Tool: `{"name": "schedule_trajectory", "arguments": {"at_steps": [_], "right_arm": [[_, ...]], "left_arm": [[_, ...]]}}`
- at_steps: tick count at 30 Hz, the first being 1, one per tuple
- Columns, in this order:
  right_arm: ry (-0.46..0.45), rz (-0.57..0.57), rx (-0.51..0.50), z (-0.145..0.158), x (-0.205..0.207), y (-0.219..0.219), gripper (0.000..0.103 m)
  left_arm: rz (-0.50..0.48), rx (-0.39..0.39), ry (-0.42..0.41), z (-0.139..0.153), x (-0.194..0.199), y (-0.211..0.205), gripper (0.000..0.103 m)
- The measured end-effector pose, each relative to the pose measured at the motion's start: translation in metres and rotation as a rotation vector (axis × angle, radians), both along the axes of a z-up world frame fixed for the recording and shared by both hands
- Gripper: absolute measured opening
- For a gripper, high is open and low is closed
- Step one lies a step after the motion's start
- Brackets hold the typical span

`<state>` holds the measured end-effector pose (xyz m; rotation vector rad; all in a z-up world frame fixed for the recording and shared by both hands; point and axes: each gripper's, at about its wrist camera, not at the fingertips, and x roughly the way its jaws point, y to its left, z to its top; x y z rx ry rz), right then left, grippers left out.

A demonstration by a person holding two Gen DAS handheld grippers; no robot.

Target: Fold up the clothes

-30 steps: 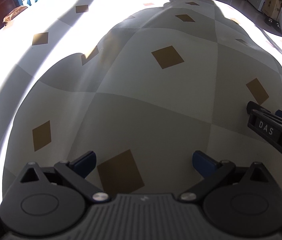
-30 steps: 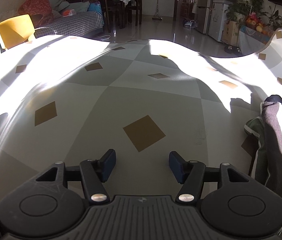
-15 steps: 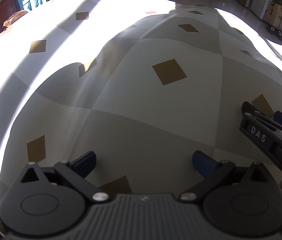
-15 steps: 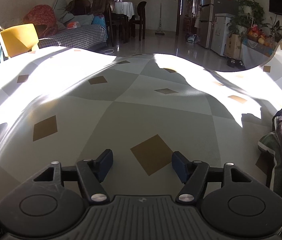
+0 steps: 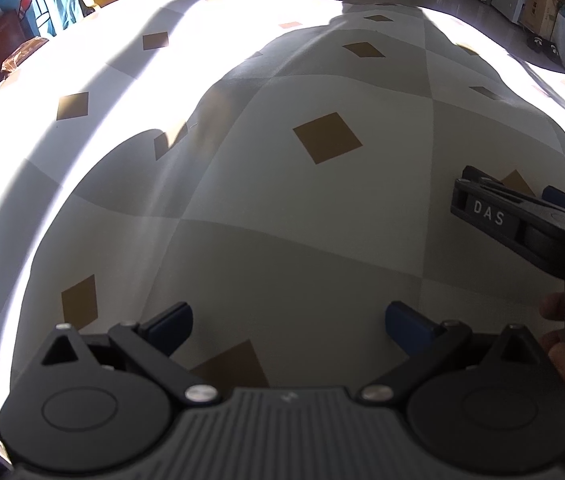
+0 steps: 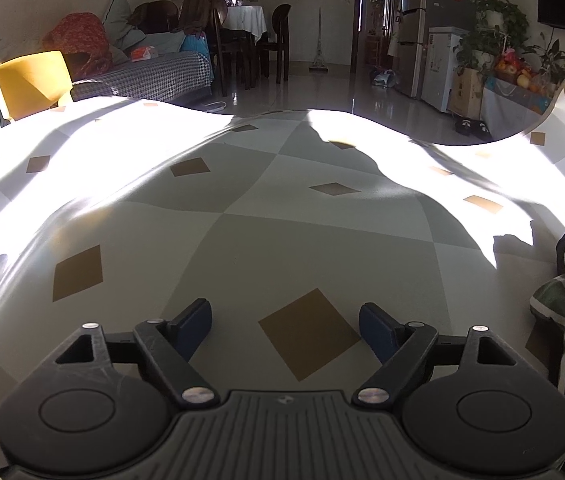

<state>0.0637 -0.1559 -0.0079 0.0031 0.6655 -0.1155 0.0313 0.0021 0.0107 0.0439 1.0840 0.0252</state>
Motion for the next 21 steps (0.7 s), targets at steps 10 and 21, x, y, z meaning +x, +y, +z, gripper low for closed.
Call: {"name": "schedule_trajectory", "arguments": {"at_steps": [10, 21], "right_arm": [[0.001, -0.004, 0.002, 0.000, 0.001, -0.001, 0.085], [0.001, -0.004, 0.002, 0.000, 0.001, -0.001, 0.086]], "left_arm": [[-0.046, 0.059, -0.013, 0.010, -0.022, -0.001, 0.103], [-0.093, 0.105, -0.022, 0.015, -0.042, -0.008, 0.103]]}}
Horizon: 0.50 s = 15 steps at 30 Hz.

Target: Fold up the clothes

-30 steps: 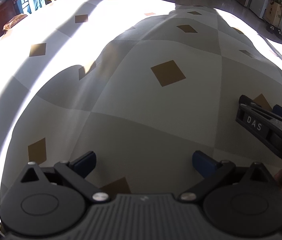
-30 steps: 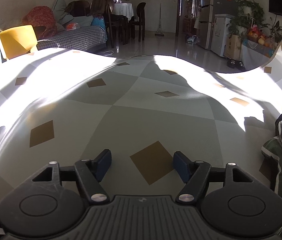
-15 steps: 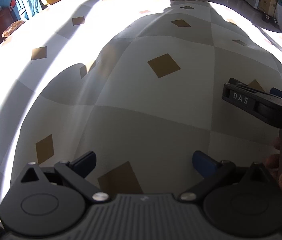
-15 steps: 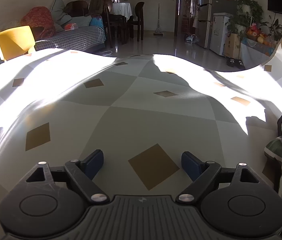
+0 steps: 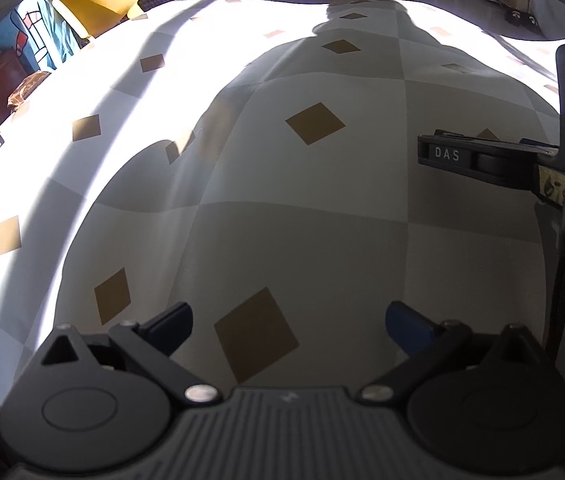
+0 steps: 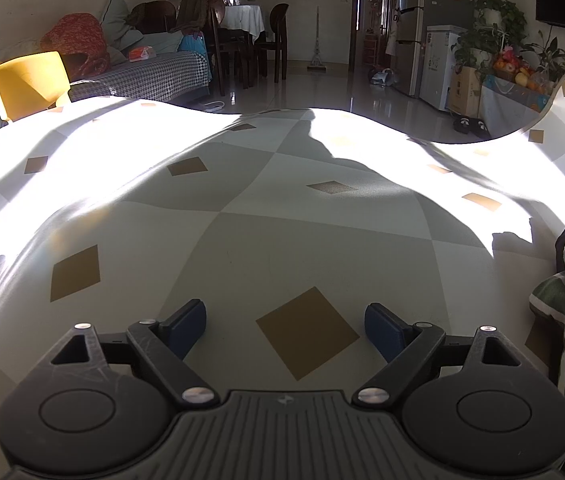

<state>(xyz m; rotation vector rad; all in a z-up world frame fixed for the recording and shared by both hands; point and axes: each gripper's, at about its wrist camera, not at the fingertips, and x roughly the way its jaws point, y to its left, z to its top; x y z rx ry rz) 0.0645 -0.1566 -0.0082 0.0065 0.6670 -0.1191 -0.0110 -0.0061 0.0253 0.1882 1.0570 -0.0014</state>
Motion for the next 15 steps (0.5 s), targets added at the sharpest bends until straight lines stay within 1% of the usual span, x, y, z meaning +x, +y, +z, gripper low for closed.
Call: {"name": "schedule_trajectory", "arguments": {"at_steps": [6, 11, 15], "right_arm": [[0.002, -0.002, 0.001, 0.000, 0.000, -0.001, 0.089], [0.005, -0.004, 0.002, -0.001, 0.001, -0.002, 0.091], [0.005, -0.005, 0.003, -0.001, 0.001, -0.002, 0.091]], "left_arm": [[-0.026, 0.058, -0.012, -0.003, -0.006, -0.010, 0.103], [-0.030, 0.048, -0.007, -0.002, -0.012, -0.008, 0.103], [-0.037, 0.023, 0.008, -0.002, -0.017, -0.005, 0.103]]}}
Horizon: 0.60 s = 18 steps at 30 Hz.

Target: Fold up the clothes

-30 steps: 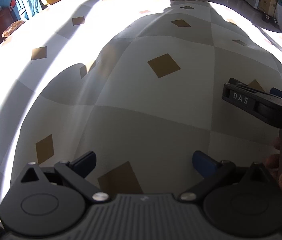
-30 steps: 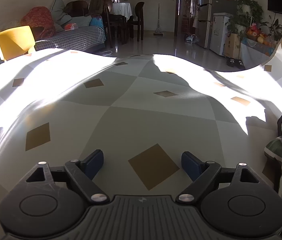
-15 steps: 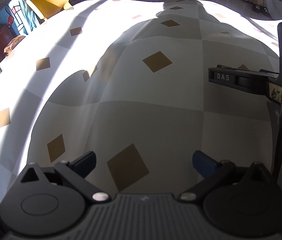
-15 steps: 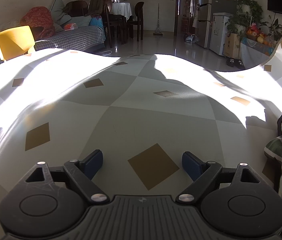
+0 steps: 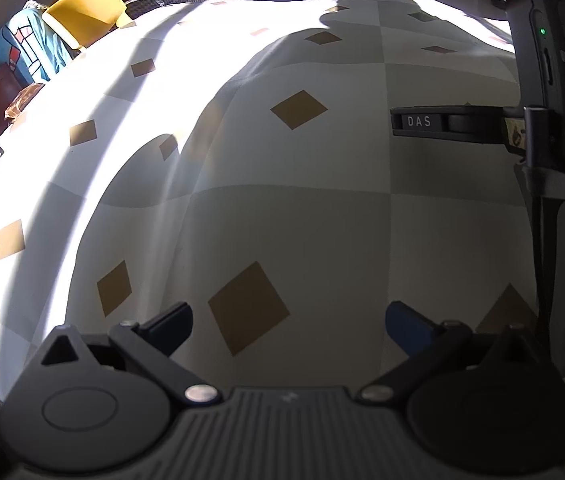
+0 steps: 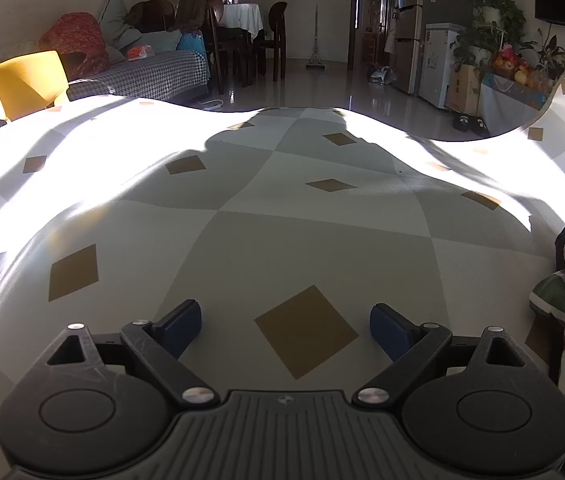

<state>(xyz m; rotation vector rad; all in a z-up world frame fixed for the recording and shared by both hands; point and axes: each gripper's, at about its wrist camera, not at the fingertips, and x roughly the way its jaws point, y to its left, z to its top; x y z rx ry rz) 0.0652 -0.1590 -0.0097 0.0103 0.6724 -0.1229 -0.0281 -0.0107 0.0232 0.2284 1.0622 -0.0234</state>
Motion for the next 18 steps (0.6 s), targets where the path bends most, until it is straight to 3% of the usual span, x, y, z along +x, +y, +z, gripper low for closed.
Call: {"name": "schedule_trajectory", "arguments": {"at_steps": [18], "right_arm": [[0.001, -0.001, 0.001, 0.001, 0.000, 0.000, 0.093]], "left_arm": [[0.071, -0.028, 0.010, 0.000, -0.013, 0.017, 0.103]]}}
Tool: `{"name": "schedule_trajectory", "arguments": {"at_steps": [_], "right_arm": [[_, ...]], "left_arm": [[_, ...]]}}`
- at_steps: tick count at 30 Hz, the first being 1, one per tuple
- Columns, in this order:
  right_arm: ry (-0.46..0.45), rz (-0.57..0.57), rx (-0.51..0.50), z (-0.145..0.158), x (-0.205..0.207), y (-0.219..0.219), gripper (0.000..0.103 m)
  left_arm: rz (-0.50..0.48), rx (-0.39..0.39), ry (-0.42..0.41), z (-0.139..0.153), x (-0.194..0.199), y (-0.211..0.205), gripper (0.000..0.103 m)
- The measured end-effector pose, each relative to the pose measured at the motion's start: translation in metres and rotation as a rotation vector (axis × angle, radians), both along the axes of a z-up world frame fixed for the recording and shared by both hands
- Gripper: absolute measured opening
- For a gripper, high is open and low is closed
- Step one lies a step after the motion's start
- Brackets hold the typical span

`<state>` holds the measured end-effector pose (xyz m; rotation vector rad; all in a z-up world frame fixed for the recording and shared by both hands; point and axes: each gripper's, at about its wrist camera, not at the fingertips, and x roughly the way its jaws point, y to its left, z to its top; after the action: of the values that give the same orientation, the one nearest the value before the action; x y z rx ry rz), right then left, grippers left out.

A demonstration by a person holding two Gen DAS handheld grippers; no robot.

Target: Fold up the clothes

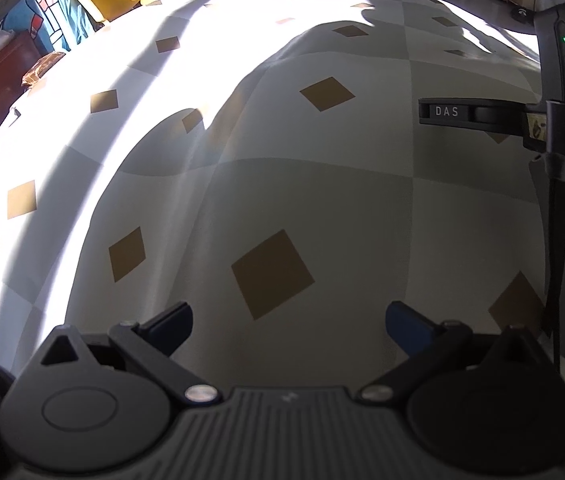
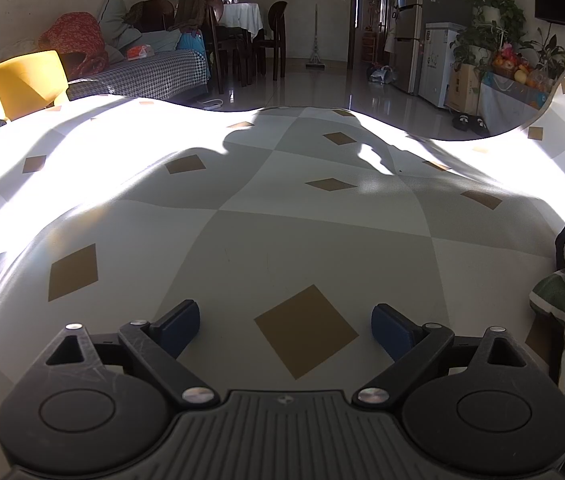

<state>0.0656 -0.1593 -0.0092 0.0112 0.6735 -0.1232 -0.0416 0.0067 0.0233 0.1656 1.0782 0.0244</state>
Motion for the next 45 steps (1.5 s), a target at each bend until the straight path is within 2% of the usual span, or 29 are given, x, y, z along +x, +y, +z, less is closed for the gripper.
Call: {"name": "schedule_trajectory", "arguments": {"at_steps": [5, 15, 25, 34, 45], "right_arm": [[0.000, 0.000, 0.000, 0.000, 0.000, 0.000, 0.093], [0.001, 0.000, 0.000, 0.001, 0.000, 0.000, 0.094], [0.001, -0.001, 0.001, 0.001, 0.000, 0.000, 0.094], [0.002, -0.001, 0.001, 0.001, 0.000, 0.000, 0.094], [0.002, -0.001, 0.001, 0.001, 0.000, 0.000, 0.095]], "left_arm": [[-0.008, 0.017, 0.003, -0.002, 0.001, -0.005, 0.103], [0.006, -0.007, 0.008, -0.003, 0.005, -0.004, 0.103], [-0.005, 0.018, 0.004, -0.006, 0.011, -0.011, 0.103], [0.032, -0.037, 0.021, -0.009, 0.016, -0.005, 0.103], [0.029, -0.057, 0.031, -0.010, 0.025, -0.007, 0.103]]}}
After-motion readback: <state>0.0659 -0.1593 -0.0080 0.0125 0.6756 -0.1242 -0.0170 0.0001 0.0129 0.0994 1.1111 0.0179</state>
